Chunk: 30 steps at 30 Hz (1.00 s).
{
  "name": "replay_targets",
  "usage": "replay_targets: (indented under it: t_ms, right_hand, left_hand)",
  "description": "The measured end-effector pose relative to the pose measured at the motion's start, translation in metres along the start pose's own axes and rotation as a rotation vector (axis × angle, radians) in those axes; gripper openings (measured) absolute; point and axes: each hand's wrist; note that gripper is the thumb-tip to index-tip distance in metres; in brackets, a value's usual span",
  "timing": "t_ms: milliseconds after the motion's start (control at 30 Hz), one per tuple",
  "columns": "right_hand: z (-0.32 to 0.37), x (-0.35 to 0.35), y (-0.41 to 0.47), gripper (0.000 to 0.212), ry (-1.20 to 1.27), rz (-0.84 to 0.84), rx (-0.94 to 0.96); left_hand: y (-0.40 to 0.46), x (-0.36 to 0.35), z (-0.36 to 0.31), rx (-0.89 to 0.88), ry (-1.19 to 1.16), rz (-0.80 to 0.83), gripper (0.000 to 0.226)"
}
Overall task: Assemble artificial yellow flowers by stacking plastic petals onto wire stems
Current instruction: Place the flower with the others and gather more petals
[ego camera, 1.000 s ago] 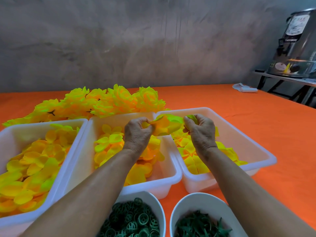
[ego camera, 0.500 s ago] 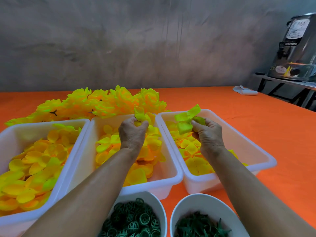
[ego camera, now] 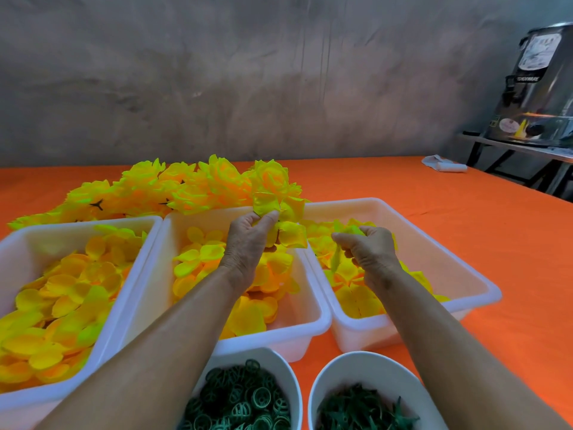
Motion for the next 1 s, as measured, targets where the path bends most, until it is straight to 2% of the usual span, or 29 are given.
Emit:
replay_targets:
  t_ms: [167, 233, 300, 333, 400, 467, 533, 700, 867, 1000]
  right_hand:
    - [0.0, 0.001, 0.0, 0.049, -0.353, 0.017, -0.003]
    - [0.003, 0.002, -0.001, 0.047, -0.52, -0.094, 0.146]
    - [0.011, 0.001, -0.007, 0.026, -0.426, -0.161, 0.326]
    - [0.014, 0.0, -0.011, 0.016, -0.28, -0.102, 0.365]
    - [0.018, 0.0, -0.019, 0.016, -0.036, 0.136, 0.335]
    - [0.019, 0.0, -0.024, 0.012, 0.003, 0.34, 0.315]
    - [0.018, 0.0, -0.023, 0.008, 0.023, 0.425, 0.319]
    - [0.016, -0.002, -0.022, 0.015, 0.048, 0.384, 0.347]
    - [0.015, -0.001, -0.022, 0.013, 0.118, 0.319, 0.406]
    - [0.013, -0.002, -0.02, 0.017, 0.115, 0.29, 0.41]
  left_hand:
    - [0.0, 0.0, -0.002, 0.088, -0.098, 0.056, 0.023]
    - [-0.001, 0.0, -0.002, 0.098, -0.106, 0.09, 0.021]
    - [-0.002, -0.001, -0.002, 0.099, -0.104, 0.121, 0.017]
    - [-0.003, -0.001, -0.001, 0.096, -0.099, 0.139, 0.015]
    - [-0.004, -0.003, 0.0, 0.088, -0.083, 0.18, 0.011]
    - [-0.005, -0.004, 0.0, 0.082, -0.073, 0.22, 0.01]
    - [-0.006, -0.005, 0.001, 0.085, -0.076, 0.254, 0.012]
    - [-0.008, -0.004, 0.002, 0.101, -0.056, 0.294, 0.014]
    - [-0.009, -0.004, 0.004, 0.107, -0.036, 0.345, 0.016]
    - [-0.009, -0.004, 0.004, 0.11, -0.065, 0.314, 0.017]
Point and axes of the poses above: each hand's wrist, its own y-axis towards the middle knuckle, its own x-axis out of the back of the hand, z = x × y, and after that the axes turned 11 degrees about -y, right-handed
